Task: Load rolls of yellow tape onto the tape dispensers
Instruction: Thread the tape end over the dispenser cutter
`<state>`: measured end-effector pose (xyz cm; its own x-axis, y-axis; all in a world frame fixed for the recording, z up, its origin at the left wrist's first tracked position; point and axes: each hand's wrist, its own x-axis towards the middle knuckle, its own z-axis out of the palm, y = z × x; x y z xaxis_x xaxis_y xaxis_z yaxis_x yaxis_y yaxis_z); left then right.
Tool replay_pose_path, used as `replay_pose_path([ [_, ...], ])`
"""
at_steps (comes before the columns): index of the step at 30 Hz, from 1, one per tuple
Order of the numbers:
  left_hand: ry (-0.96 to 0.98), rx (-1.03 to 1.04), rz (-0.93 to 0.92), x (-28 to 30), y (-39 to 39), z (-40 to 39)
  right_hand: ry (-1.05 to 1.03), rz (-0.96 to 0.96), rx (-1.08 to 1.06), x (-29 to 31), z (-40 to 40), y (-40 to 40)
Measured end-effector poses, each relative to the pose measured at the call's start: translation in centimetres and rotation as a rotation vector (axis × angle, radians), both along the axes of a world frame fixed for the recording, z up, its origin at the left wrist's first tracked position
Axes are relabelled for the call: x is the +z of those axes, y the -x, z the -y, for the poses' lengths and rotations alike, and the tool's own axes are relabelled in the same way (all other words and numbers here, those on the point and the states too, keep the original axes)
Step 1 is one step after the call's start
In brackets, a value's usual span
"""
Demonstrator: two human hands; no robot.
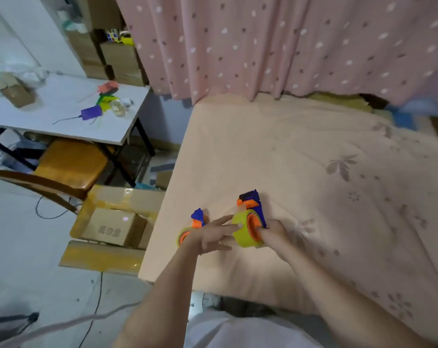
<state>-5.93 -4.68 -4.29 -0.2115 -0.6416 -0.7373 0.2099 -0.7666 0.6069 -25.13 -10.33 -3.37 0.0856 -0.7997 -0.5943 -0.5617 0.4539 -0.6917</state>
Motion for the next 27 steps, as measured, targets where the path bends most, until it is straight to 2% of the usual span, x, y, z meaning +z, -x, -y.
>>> replay_pose_path([
  [2, 0.041, -0.084, -0.050, 0.8, 0.1, 1.3, -0.018, 0.153, -0.020, 0.9, 0.3, 0.2],
  [6, 0.132, -0.237, -0.151, 3.4, 1.1, 3.1, 0.001, 0.302, 0.039, 2.7, 0.8, 0.9],
  [12, 0.156, -0.168, -0.140, 5.5, 3.4, 4.9, 0.006, 0.244, 0.140, 5.1, 2.6, 1.2],
  [17, 0.216, -0.125, 0.015, 6.3, 3.0, 5.8, -0.031, 0.058, 0.342, 6.4, 3.9, 0.3],
  [20, 0.203, -0.046, 0.034, 6.1, 2.2, 6.2, 0.122, 0.001, 0.225, 7.1, 5.0, -0.3],
  [23, 0.211, -0.011, 0.024, 5.9, 1.3, 6.7, 0.279, 0.125, 0.122, 8.2, 6.3, -0.9],
  [25, 0.224, -0.009, 0.025, 6.0, 1.1, 7.0, 0.246, 0.235, 0.204, 9.3, 7.1, -1.5],
  [27, 0.240, -0.002, 0.014, 6.2, 0.9, 7.5, 0.237, 0.225, 0.302, 10.2, 7.9, -2.1],
])
